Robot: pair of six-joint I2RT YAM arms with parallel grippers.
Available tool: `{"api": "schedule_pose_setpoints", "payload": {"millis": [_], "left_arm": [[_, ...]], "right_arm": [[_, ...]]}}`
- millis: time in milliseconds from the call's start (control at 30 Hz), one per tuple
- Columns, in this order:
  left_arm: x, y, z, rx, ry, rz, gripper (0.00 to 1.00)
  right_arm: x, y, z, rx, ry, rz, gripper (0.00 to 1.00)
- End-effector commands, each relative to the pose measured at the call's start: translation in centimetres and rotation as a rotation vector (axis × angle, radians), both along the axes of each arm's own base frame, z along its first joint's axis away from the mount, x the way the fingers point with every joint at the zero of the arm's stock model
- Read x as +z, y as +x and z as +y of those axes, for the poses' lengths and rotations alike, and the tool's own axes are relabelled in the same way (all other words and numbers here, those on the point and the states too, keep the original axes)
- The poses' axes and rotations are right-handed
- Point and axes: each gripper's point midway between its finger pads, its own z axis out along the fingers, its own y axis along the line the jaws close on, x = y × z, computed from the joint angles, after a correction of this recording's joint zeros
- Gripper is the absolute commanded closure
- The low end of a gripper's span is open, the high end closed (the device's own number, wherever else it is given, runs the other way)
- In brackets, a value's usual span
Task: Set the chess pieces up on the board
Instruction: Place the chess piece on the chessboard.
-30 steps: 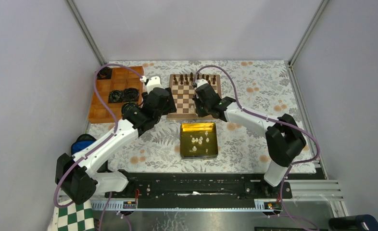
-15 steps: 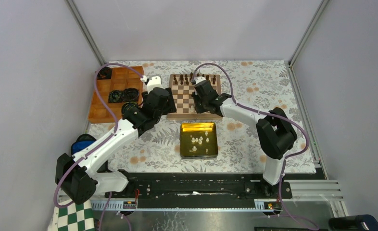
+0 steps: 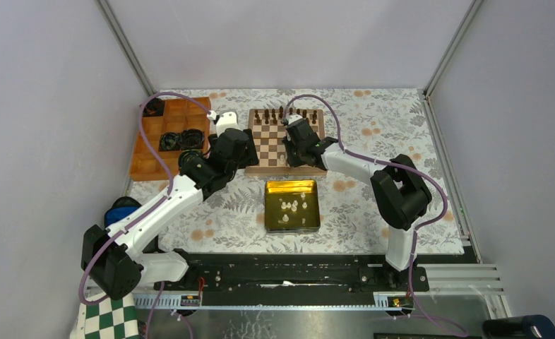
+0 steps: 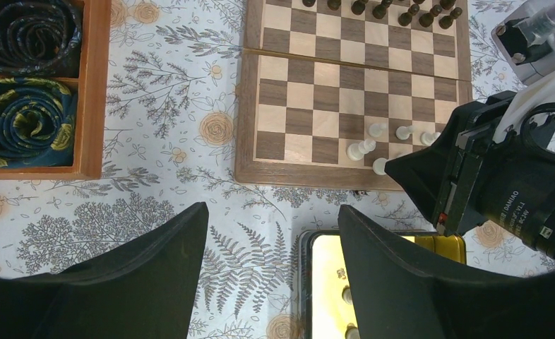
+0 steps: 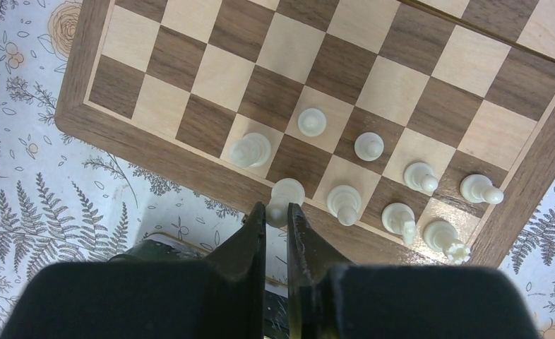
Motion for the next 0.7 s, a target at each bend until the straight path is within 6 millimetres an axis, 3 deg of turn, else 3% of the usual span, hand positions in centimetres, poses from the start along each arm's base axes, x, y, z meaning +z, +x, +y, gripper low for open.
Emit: {"api": "schedule_pose_setpoints", "payload": {"millis": [0, 667], "left_arm": [[1.7, 0.6, 0.1, 0.008, -0.010, -0.060, 0.25], [1.5, 0.7, 0.2, 0.004, -0.005, -0.058, 0.25]], "right_arm": [[1.3, 1.8, 0.9, 0.000, 0.037, -0.052, 1.00], [0.6, 3.0, 0.6, -0.014, 0.027, -0.035, 1.00]]}}
